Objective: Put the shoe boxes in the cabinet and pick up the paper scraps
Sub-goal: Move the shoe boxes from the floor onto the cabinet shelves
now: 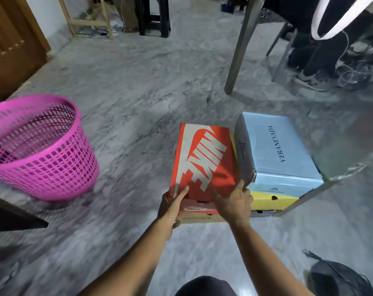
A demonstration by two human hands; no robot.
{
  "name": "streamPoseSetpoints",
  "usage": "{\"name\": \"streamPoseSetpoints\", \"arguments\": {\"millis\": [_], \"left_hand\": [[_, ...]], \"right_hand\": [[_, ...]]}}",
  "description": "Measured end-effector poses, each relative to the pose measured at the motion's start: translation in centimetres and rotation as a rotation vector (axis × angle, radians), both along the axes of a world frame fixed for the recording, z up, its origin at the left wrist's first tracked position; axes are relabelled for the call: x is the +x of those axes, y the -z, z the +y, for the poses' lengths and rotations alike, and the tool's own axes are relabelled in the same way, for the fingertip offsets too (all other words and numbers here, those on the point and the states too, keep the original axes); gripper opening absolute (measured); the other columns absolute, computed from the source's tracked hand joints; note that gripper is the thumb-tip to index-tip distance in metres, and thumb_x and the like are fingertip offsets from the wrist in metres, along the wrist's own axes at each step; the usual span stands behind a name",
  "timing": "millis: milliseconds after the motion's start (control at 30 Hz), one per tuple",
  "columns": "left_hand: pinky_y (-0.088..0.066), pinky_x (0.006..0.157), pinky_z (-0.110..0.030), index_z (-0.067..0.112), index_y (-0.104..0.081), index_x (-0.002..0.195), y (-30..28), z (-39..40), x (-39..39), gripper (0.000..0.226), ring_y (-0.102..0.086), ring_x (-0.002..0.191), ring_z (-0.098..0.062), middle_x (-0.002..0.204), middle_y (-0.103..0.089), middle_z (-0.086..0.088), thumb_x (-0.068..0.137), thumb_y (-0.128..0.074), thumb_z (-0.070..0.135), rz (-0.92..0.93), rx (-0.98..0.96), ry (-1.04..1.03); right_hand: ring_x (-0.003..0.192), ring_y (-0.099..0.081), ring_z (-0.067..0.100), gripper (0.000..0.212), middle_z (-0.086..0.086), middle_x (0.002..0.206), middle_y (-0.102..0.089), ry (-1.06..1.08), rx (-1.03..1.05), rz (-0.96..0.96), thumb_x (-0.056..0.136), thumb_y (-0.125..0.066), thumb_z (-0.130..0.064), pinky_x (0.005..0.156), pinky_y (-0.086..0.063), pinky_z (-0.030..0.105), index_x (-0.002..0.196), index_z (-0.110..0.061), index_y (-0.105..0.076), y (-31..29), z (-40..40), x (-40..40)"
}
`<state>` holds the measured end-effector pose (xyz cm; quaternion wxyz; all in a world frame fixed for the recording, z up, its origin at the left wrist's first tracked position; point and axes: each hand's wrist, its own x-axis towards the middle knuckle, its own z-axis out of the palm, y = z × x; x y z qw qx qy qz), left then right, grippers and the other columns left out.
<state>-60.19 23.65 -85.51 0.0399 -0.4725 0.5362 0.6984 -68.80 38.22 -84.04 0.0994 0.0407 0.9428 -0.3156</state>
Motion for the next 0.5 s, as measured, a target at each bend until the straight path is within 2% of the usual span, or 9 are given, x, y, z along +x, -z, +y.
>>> {"name": "streamPoseSetpoints", "arguments": {"millis": [100,167,233,300,333,433,500], "left_hand": [[-0.058,0.09,-0.047,0.043,-0.057,0.113,0.8,-1.2,1.2,0.07,-0.064,0.105,-0.029,0.107,-0.066,0.008,0.057,-0.076,0.08,-0.003,-0.006,-0.14],[-0.056,0.09,-0.046,0.042,-0.06,0.113,1.2,-2.3,2.2,0.065,-0.064,0.108,-0.033,0.109,-0.066,0.008,0.06,-0.081,0.073,0.017,0.013,-0.203],[-0.06,0.088,-0.045,0.037,-0.066,0.109,1.6,-3.6,3.4,0.064,-0.07,0.108,-0.036,0.114,-0.072,-0.002,0.056,-0.088,0.063,0.067,0.051,-0.294],[-0.063,0.083,-0.044,0.034,-0.067,0.111,1.9,-4.9,4.8,0.064,-0.072,0.106,-0.037,0.115,-0.075,-0.005,0.056,-0.09,0.058,0.109,0.062,-0.351],[-0.062,0.081,-0.042,0.034,-0.066,0.111,1.9,-5.6,5.7,0.06,-0.072,0.104,-0.036,0.115,-0.074,-0.006,0.06,-0.088,0.058,0.115,0.045,-0.36],[-0.061,0.086,-0.045,0.034,-0.067,0.109,0.9,-8.0,8.9,0.057,-0.072,0.102,-0.035,0.114,-0.074,-0.008,0.063,-0.082,0.063,0.114,0.03,-0.411],[-0.06,0.081,-0.042,0.023,-0.07,0.109,-0.5,-10.1,11.7,0.068,-0.071,0.092,-0.032,0.102,-0.075,-0.011,0.058,-0.08,0.066,0.128,0.016,-0.439]], "right_hand": [[0.126,-0.051,0.043,0.074,0.024,0.129,-0.058,-0.043,-0.056,-0.004,0.083,-0.075,-0.048,0.102,-0.042,0.045,0.135,-0.005,-0.045,0.6,0.2,0.4],[0.119,-0.061,0.038,0.061,0.018,0.123,-0.067,-0.051,-0.103,-0.064,0.083,-0.076,-0.046,0.094,-0.047,0.039,0.127,-0.009,-0.056,0.9,0.4,0.5],[0.1,-0.073,0.034,0.051,0.01,0.102,-0.078,-0.065,-0.149,-0.124,0.074,-0.075,-0.057,0.089,-0.055,0.037,0.106,-0.018,-0.068,1.5,0.3,0.6],[0.079,-0.077,0.029,0.059,0.001,0.079,-0.079,-0.086,-0.174,-0.164,0.062,-0.066,-0.078,0.082,-0.062,0.045,0.085,-0.023,-0.071,2.5,0.3,0.4],[0.075,-0.077,0.028,0.064,0.0,0.076,-0.078,-0.082,-0.185,-0.178,0.06,-0.062,-0.085,0.08,-0.063,0.047,0.084,-0.026,-0.07,2.9,0.3,0.2],[0.085,-0.074,0.028,0.086,0.004,0.097,-0.075,-0.016,-0.348,-0.207,0.054,-0.057,-0.099,0.089,-0.06,0.055,0.107,-0.031,-0.057,1.8,-0.2,-0.5],[0.11,-0.067,0.032,0.115,0.009,0.127,-0.065,0.03,-0.507,-0.254,0.048,-0.06,-0.101,0.099,-0.054,0.06,0.134,-0.026,-0.045,-0.1,-0.8,-0.8]]}}
